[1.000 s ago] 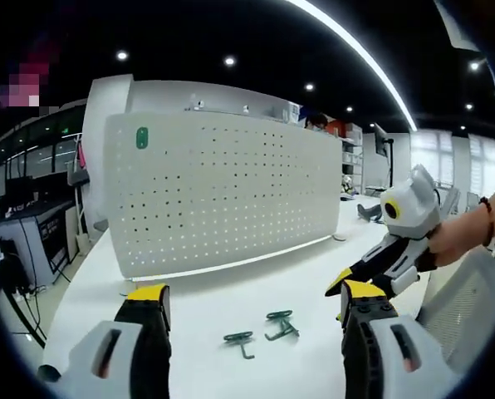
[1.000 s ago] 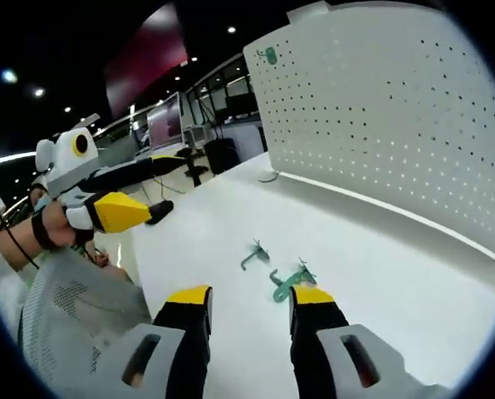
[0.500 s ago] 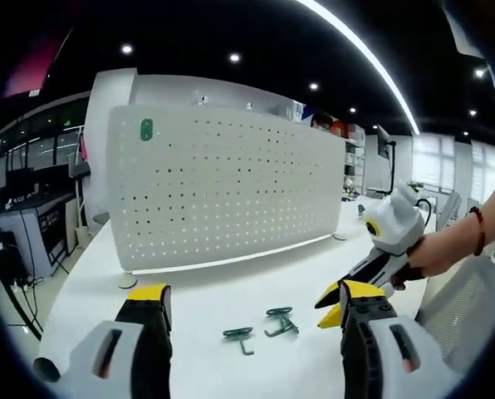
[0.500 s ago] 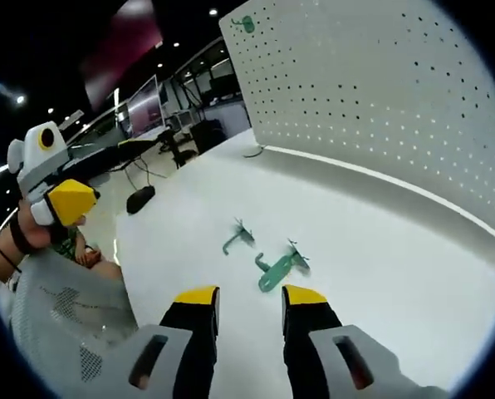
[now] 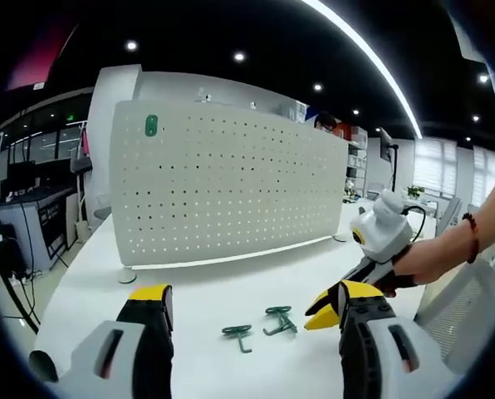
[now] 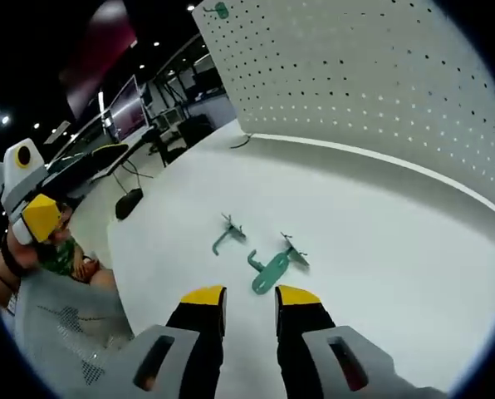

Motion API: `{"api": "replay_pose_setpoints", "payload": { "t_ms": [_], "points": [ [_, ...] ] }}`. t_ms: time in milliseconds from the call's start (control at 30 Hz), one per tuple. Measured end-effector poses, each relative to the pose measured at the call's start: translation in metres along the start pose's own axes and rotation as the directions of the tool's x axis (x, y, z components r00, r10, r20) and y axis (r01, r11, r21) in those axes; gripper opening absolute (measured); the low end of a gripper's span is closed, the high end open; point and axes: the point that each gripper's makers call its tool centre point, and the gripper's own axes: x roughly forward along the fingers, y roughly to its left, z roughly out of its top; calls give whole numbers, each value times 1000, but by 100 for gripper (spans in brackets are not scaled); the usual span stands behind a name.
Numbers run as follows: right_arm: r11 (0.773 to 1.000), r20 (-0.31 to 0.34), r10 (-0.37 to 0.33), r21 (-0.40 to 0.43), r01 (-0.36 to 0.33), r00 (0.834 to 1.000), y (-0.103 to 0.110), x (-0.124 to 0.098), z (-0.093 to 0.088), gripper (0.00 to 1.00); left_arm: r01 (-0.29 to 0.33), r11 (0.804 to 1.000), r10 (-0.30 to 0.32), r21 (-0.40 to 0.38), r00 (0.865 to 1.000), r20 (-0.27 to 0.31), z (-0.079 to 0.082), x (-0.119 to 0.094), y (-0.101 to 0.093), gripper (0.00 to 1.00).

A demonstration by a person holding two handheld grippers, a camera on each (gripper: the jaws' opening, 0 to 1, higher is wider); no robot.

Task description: Insert the hook assembly into the mounting plate slot until the hook locks in place.

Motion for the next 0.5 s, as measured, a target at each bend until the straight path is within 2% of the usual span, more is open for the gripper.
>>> {"api": "replay_pose_setpoints", "payload": {
  "t_ms": [200,500],
  "points": [
    [999,-40,-20,41,21,999,-5,11,-6,20,-8,1000,8,4,1000,-9,-2,0,2,82],
    [997,-80,-43,57,47,996,-9,22,-5,17,-14,1000,14,8,1000,-24,-5,0,4,81]
  ]
}}
